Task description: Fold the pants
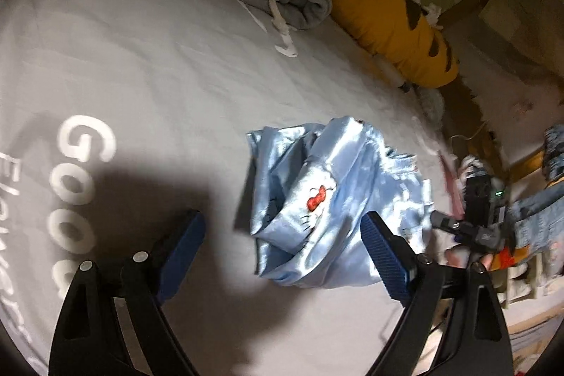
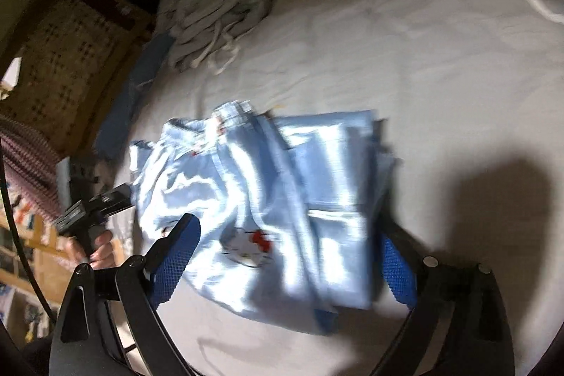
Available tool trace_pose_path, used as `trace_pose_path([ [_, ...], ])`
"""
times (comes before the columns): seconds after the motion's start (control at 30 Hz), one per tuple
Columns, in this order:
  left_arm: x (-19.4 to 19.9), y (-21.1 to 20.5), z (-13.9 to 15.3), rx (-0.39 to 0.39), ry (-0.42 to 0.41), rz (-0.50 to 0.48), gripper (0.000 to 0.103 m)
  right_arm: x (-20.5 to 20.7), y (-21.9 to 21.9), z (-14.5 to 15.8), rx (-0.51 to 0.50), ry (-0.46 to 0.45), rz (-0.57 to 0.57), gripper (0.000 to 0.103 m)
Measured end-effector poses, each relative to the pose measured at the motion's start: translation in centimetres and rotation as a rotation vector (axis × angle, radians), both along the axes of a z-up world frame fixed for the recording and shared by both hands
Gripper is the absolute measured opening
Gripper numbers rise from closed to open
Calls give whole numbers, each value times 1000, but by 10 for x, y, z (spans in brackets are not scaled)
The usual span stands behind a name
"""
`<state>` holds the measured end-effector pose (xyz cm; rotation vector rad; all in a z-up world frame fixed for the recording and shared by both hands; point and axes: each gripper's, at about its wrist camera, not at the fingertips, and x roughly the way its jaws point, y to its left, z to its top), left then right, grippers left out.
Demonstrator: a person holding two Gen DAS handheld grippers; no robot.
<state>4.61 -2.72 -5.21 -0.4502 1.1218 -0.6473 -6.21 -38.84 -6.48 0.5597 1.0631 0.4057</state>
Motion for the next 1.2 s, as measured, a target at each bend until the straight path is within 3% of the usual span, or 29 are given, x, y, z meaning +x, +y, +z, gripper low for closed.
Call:
trace_pose_path([
  [0.13, 4, -4, -11, -144, 58, -59, 89, 2, 2, -2, 22, -15, -6, 96],
  [0.37, 1, -27, -14, -255, 61, -177, 89, 3, -6, -5, 143, -10, -16, 95],
  [0.53, -1, -39, -13, -208, 27, -178, 87, 3, 1, -4, 122, -18, -11, 89],
  [0.57, 0, -39, -13, -199, 20, -165, 82, 3, 1, -5, 121, -18, -20, 85],
  [0.63, 2, -39, -18, -180, 10, -130, 61, 4, 2, -6, 121, -20, -34, 79],
  [0.7, 4, -37, -22, -156, -3, -118, 47, 4, 1, -8, 113, -22, -37, 73],
  [0.8, 5, -38, -25, -136, -16, -110, 39, 3, -1, -9, 85, -19, -54, 54],
  [0.87, 2, -40, -24, -123, -46, -96, 29, 3, -3, -12, 77, -8, -69, 30],
  [0.97, -1, -45, -26, -109, -83, -99, 19, 4, -1, -15, 78, 6, -66, 17],
  [1.07, -7, -52, -18, -47, -145, -107, 15, 2, 6, -6, 9, -28, -68, 12],
  [1.2, -24, -67, -1, 114, -313, -123, 12, -8, 24, 16, -145, -138, -53, 11],
])
